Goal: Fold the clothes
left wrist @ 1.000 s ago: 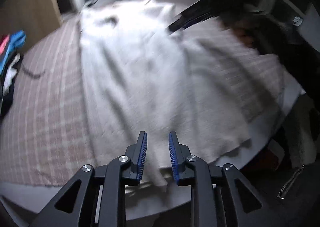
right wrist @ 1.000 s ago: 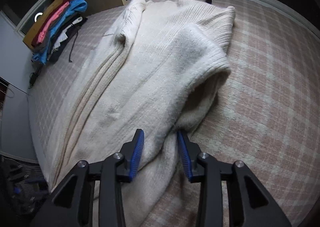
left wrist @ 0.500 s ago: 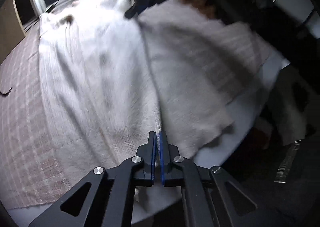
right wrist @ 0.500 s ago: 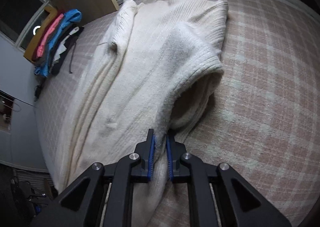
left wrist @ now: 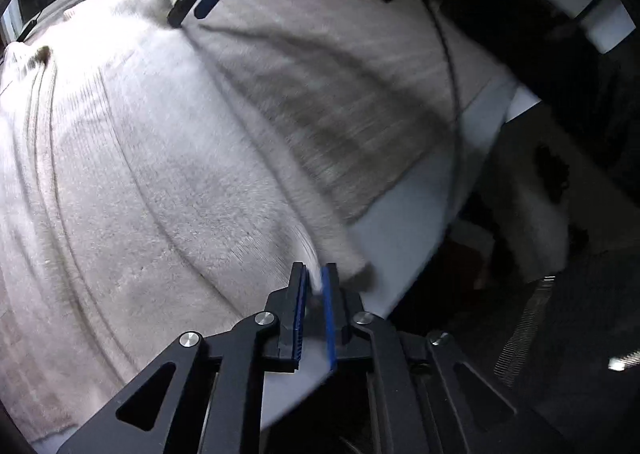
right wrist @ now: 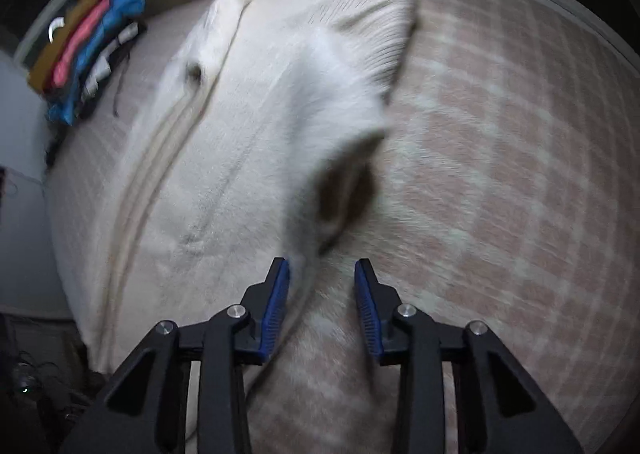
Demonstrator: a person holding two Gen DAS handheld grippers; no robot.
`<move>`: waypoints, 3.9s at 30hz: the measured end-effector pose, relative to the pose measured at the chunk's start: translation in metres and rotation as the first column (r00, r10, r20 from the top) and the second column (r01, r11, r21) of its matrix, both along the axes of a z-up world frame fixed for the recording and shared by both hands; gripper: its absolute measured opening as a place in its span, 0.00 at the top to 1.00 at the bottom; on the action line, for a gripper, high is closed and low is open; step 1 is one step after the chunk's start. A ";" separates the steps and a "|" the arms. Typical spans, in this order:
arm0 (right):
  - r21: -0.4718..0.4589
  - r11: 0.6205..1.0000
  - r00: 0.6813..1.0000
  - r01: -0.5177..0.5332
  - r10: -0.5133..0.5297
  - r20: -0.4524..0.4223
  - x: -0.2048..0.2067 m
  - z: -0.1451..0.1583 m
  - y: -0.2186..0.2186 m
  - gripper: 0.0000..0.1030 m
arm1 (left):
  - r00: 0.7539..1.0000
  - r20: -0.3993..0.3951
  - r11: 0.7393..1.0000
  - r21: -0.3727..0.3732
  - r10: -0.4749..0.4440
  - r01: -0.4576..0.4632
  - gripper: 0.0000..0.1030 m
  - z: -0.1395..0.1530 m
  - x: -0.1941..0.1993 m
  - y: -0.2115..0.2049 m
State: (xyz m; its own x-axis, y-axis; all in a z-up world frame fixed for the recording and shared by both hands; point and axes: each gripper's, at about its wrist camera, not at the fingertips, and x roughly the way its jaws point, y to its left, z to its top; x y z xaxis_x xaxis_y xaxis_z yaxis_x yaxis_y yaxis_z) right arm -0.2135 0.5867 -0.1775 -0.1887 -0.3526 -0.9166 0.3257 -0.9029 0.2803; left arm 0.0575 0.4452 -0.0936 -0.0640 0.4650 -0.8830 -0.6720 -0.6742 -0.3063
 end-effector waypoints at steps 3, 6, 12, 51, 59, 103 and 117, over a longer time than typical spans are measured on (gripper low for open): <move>-0.092 0.993 0.993 0.079 -0.087 -0.077 -0.009 0.023 0.025 0.67 | 0.999 -0.043 1.000 0.005 0.024 -0.024 0.84 0.014 -0.003 -0.011; -0.164 0.974 0.975 0.157 -0.180 -0.133 -0.029 0.035 0.038 0.67 | 0.996 -0.079 0.996 -0.077 0.032 -0.038 0.84 -0.003 -0.019 -0.002; -0.105 0.981 0.979 0.162 -0.173 -0.109 -0.073 0.008 0.016 0.67 | 0.998 -0.066 0.984 -0.179 0.001 -0.013 0.84 -0.029 -0.030 -0.006; 0.054 0.998 0.989 0.045 -0.037 -0.141 -0.094 -0.016 -0.019 0.66 | 0.989 0.070 0.990 -0.063 0.133 -0.129 0.67 -0.028 -0.015 -0.109; 0.023 0.996 0.988 0.082 -0.078 -0.130 -0.102 -0.013 0.000 0.90 | 0.992 0.016 0.990 -0.056 0.127 -0.126 0.95 -0.015 -0.011 -0.141; -0.176 0.975 0.991 0.137 -0.135 0.028 -0.061 -0.023 0.011 0.50 | 0.993 -0.112 0.995 -0.101 -0.023 0.012 0.56 -0.032 0.002 -0.017; -0.101 0.985 0.986 0.139 -0.147 -0.078 -0.059 -0.009 -0.020 0.88 | 0.965 0.098 0.941 0.219 0.243 -0.260 0.93 -0.029 -0.026 -0.085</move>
State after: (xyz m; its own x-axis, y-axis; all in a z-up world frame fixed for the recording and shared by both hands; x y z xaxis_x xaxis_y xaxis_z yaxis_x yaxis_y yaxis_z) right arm -0.2724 0.5671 -0.1869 -0.3194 -0.4009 -0.8587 0.2217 -0.9126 0.3436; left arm 0.0319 0.3600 -0.1227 -0.1480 0.6310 -0.7615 -0.4615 -0.7251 -0.5112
